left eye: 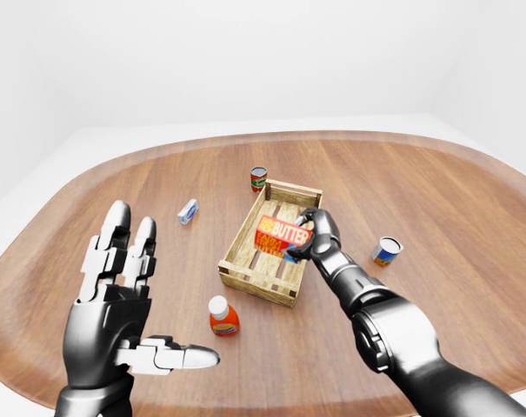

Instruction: Pick up the butter and put it in the tray.

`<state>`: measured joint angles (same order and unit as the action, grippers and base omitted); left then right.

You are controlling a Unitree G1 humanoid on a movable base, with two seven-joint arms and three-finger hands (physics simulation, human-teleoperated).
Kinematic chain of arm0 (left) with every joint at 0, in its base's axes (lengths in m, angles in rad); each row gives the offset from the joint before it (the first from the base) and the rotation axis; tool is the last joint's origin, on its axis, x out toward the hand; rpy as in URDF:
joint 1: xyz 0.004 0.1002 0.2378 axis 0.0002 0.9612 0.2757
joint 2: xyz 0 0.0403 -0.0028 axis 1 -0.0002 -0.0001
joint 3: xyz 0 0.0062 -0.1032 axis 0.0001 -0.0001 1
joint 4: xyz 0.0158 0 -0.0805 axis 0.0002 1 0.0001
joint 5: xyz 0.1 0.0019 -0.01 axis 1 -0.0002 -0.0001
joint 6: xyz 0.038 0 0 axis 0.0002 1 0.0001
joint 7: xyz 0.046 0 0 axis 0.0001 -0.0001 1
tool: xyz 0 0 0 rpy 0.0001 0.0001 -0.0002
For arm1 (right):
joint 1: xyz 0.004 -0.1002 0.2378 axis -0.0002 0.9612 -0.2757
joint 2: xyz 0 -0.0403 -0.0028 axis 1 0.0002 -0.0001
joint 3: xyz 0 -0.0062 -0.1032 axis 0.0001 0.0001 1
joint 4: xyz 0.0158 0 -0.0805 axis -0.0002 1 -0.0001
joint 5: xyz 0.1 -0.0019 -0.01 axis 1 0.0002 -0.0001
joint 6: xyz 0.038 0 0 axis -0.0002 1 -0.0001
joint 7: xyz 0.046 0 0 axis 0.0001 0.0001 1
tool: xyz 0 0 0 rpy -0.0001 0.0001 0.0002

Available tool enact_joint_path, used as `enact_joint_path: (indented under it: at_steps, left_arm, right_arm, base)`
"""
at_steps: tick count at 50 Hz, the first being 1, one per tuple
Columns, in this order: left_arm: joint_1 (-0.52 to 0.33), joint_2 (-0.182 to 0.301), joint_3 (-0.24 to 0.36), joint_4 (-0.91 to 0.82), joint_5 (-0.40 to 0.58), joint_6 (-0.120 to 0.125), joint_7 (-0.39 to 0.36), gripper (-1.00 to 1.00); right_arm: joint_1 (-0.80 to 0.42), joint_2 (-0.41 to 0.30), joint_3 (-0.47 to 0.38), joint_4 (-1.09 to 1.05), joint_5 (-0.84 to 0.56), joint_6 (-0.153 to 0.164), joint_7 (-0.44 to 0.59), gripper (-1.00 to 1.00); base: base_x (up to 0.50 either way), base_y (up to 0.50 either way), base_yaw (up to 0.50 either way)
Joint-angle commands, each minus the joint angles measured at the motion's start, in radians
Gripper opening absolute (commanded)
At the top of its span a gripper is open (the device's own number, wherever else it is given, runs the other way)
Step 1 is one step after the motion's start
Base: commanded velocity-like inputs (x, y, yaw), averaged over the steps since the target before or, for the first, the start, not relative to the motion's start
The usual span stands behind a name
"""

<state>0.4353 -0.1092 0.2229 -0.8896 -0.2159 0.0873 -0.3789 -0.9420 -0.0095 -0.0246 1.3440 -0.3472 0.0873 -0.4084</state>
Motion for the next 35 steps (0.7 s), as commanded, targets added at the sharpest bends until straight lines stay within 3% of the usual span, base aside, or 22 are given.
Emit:
enact_joint_path:
  at_steps: [1,35]
  left_arm:
    - [0.007,-0.003,-0.005,0.016,0.004,0.0,-0.006,1.0]
    - [0.002,0.001,-0.003,-0.002,-0.001,0.0,0.0,1.0]
  right_arm:
    - [-0.001,0.013,-0.035,-0.01,-0.018,0.0,-0.046,-1.0]
    - [0.027,0.026,-0.053,0.004,-0.047,0.0,-0.037,-1.0]
  base:
    - [0.0,0.0,0.0]
    - [0.0,0.0,0.0]
